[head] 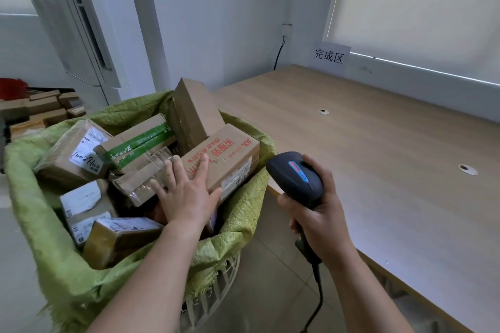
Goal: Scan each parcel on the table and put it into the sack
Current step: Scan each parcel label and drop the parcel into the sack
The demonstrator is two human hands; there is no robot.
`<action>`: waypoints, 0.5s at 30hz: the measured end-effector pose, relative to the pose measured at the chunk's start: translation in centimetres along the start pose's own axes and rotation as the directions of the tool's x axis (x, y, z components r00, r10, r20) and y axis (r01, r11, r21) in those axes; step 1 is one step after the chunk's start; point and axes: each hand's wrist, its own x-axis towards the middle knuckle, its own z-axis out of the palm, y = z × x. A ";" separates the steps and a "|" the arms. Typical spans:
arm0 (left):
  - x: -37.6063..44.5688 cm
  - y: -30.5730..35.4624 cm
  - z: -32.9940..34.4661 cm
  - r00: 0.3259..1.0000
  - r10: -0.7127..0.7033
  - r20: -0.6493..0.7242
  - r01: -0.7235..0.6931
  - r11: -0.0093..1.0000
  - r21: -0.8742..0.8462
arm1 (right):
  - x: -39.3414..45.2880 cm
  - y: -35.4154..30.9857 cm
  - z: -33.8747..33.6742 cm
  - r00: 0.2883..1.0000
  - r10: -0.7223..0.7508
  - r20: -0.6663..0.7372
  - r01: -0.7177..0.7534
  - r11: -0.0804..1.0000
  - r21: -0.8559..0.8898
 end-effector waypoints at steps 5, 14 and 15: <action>0.9 0.0 -0.5 0.998 0.020 -0.065 -0.018 0.999 0.036 | 0.2 0.1 -0.5 1.000 0.010 0.005 -0.010 1.000 -0.017; -0.6 3.1 -2.0 0.969 0.081 -0.235 -0.098 0.993 -0.063 | 0.3 -0.4 -2.0 1.000 -0.001 0.005 0.001 1.000 -0.022; -0.6 3.2 -1.9 0.964 0.095 -0.248 -0.116 0.990 -0.074 | 0.4 -0.4 -2.3 1.000 -0.009 0.006 0.009 1.000 -0.025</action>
